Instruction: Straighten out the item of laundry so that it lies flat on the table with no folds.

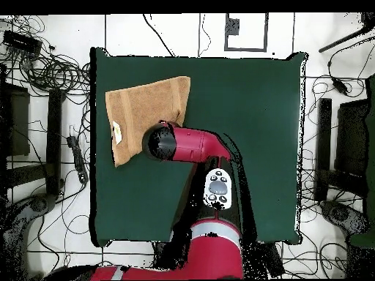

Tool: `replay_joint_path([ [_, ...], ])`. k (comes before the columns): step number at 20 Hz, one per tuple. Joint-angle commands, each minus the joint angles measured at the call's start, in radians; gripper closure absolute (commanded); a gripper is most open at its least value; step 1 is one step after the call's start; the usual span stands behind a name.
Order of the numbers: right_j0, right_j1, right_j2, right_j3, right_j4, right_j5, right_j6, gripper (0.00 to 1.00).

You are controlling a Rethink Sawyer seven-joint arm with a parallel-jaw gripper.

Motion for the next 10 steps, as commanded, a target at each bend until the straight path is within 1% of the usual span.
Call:
replay_joint_path([
  [1,0.021,0.106,0.033,0.032,0.028,-0.045,0.19,0.0],
  [10,0.034,0.124,0.019,0.001,0.032,-0.045,0.189,0.0],
])
